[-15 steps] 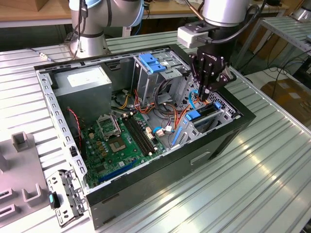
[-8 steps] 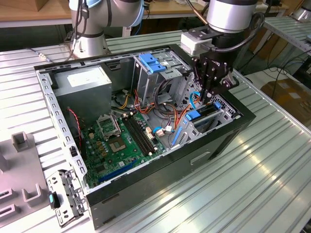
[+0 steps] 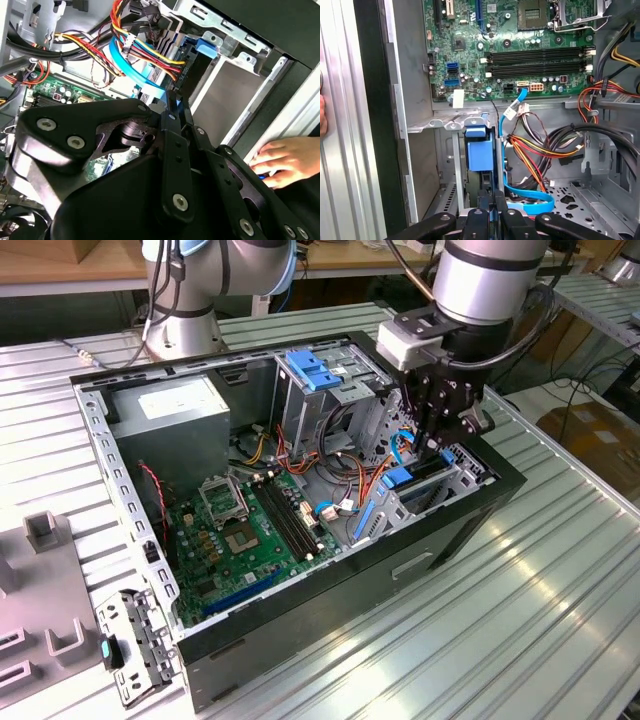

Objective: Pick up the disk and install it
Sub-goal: 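Insert the second disk wire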

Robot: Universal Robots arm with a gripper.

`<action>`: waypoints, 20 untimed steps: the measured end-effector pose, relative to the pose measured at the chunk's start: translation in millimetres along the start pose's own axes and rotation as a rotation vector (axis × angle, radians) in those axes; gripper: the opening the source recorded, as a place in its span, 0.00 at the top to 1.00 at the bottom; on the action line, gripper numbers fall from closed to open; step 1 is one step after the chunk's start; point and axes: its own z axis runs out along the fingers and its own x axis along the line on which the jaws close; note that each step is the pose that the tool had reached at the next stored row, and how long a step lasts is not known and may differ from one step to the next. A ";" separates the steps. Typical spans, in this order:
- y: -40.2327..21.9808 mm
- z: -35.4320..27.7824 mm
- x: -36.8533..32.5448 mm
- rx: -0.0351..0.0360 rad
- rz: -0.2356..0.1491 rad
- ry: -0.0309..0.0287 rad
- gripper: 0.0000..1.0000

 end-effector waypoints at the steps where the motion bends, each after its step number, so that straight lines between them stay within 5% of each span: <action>1: 0.0 0.6 1.1 0.0009 0.001 -0.0050 0.84; 2: 0.0 1.3 2.5 0.0017 0.001 -0.0101 0.84; 4: 0.1 3.7 6.9 0.0017 0.004 -0.0307 0.84; 8: 0.4 5.6 9.1 -0.0005 0.008 -0.0623 0.84; 10: 0.6 7.2 9.9 -0.0011 0.009 -0.0721 0.84; 20: 1.5 12.6 9.7 -0.0005 -0.017 -0.0790 0.84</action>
